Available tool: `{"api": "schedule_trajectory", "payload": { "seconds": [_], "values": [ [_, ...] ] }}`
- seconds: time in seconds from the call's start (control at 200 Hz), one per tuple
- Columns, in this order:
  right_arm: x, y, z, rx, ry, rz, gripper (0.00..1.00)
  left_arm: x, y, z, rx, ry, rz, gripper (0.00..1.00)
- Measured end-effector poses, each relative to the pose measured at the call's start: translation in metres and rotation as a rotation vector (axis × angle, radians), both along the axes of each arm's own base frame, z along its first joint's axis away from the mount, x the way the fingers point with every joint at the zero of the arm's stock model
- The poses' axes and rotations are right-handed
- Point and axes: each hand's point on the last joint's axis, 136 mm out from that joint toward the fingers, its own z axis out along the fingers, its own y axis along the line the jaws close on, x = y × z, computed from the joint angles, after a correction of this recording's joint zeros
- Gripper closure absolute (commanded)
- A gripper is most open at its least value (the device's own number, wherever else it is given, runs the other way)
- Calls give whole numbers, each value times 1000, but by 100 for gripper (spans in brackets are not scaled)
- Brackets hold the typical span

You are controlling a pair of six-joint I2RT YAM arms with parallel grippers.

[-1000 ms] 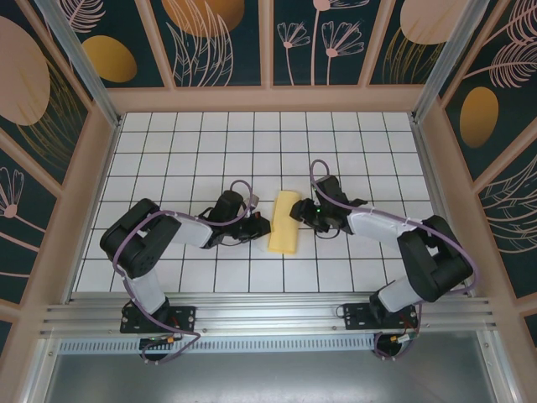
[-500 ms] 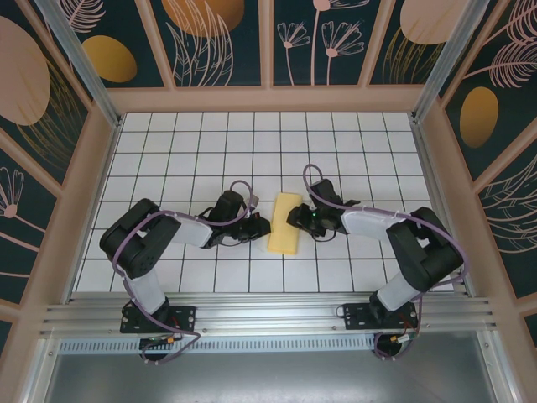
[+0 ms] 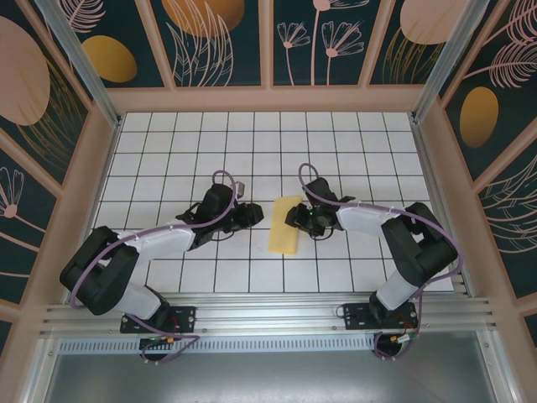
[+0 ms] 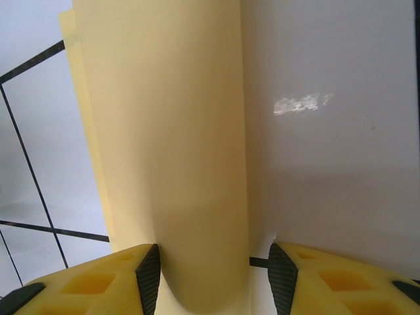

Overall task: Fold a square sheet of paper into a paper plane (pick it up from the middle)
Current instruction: Hold the square sheet of paper at the center of the table.

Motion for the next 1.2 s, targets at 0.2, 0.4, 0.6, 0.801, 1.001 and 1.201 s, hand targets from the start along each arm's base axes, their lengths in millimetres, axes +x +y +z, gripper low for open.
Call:
{"api": "schedule_trajectory", "payload": {
  "seconds": [0.2,0.4,0.6,0.801,1.001,1.201],
  "values": [
    [0,2,0,-19,0,24,44,0,11,-12,59,20,36,64],
    [0,3,-2,-43,13,29,43,1,14,-14,77,18,49,64],
    [0,3,-3,-67,24,30,42,0,16,-16,88,22,49,65],
    [1,3,-5,-87,30,29,42,-1,16,-17,91,22,46,65],
    [1,2,-6,-105,31,28,43,-1,16,-17,92,21,44,66],
    [0,1,-7,-122,31,28,43,-2,15,-17,89,24,37,67]
  ]
}}
